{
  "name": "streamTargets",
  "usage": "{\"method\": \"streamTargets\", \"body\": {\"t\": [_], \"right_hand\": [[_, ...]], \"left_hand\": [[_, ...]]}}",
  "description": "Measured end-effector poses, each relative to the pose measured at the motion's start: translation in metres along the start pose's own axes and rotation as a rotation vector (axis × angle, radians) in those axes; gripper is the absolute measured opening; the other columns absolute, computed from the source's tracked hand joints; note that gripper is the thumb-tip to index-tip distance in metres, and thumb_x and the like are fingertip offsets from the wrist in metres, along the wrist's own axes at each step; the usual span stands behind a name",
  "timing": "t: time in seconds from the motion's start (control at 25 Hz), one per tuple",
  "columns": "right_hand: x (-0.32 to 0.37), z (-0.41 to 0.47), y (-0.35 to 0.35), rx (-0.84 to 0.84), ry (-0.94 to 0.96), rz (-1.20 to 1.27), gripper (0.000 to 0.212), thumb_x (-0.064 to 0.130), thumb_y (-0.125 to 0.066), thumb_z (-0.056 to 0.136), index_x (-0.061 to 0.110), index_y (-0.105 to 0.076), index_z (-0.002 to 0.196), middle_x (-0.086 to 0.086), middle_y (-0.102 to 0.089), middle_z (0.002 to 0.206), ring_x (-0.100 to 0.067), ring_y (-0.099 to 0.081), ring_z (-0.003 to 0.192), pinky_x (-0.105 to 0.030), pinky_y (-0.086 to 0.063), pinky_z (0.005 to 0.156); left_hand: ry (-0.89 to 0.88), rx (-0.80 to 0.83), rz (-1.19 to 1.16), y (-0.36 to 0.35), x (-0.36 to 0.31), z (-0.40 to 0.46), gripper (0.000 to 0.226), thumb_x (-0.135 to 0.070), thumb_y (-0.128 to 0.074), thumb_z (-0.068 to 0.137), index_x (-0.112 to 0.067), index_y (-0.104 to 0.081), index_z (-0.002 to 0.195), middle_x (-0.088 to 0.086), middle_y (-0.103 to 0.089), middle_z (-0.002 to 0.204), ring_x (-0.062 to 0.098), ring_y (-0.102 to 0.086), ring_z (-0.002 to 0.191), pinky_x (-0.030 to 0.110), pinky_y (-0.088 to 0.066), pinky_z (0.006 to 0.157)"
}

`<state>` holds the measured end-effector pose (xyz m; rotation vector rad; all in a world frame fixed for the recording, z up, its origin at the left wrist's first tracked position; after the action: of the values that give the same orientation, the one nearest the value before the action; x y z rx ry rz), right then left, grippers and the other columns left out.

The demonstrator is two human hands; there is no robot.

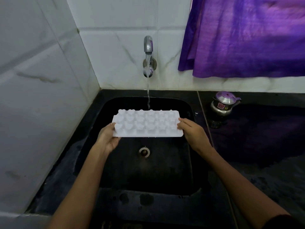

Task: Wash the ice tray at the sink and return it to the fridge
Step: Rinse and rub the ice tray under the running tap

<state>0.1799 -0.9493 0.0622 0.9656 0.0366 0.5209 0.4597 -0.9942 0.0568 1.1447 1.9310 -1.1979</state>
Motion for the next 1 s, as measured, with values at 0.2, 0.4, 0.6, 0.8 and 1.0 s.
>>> {"method": "streamTargets", "body": {"t": [0.2,0.4,0.6,0.8,1.0], "right_hand": [[-0.008,0.037,-0.011,0.113,-0.500,0.332,0.035,-0.002,-0.038,0.093,0.009,-0.059,0.119,-0.007,-0.061,0.121,-0.023,-0.057,0.114,-0.033,-0.046,0.096],[0.022,0.068,-0.061,0.577,-0.413,0.150,0.067,0.050,-0.024,0.098,0.007,-0.013,0.149,-0.011,-0.002,0.159,-0.023,0.004,0.147,-0.037,-0.002,0.118],[0.027,0.096,-0.084,0.516,-0.246,-0.131,0.090,0.062,0.009,0.081,0.005,-0.007,0.149,-0.012,-0.003,0.159,-0.022,0.005,0.147,-0.036,0.010,0.116],[0.043,0.074,-0.075,0.566,0.008,-0.008,0.080,0.059,0.007,0.089,0.009,-0.006,0.150,-0.008,-0.003,0.159,-0.015,0.003,0.146,-0.027,0.009,0.115],[0.016,0.082,-0.069,0.531,-0.307,-0.065,0.099,0.069,0.008,0.075,0.002,0.000,0.149,-0.015,0.002,0.158,-0.023,0.006,0.146,-0.031,0.008,0.115]], "left_hand": [[-0.056,-0.076,0.059,0.004,-0.002,0.023,0.029,-0.011,-0.035,0.101,-0.007,-0.058,0.118,0.007,-0.066,0.100,0.020,-0.066,0.083,0.030,-0.054,0.061],[-0.035,-0.096,-0.058,0.000,0.000,0.046,0.031,-0.002,-0.035,0.098,-0.007,-0.057,0.119,0.008,-0.066,0.097,0.019,-0.068,0.075,0.028,-0.055,0.052],[-0.031,-0.181,-0.059,0.006,0.000,0.061,0.027,0.002,-0.037,0.095,-0.006,-0.062,0.102,0.004,-0.072,0.079,0.015,-0.069,0.064,0.021,-0.052,0.046],[-0.084,-0.188,-0.013,0.010,-0.006,0.070,0.033,0.005,-0.038,0.092,-0.004,-0.059,0.116,0.006,-0.066,0.090,0.012,-0.069,0.061,0.020,-0.053,0.049],[-0.077,-0.103,0.018,-0.003,-0.003,0.071,0.028,-0.001,-0.040,0.096,-0.007,-0.061,0.114,0.010,-0.068,0.099,0.021,-0.068,0.079,0.024,-0.055,0.052]]}}
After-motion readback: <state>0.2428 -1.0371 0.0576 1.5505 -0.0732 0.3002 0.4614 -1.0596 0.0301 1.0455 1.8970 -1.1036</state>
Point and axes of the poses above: each hand's wrist, its own z-axis towards the middle knuckle, its own y-axis out of the back of the hand, x = y × z, the point moved 4 cm from there along z, towards the middle knuckle
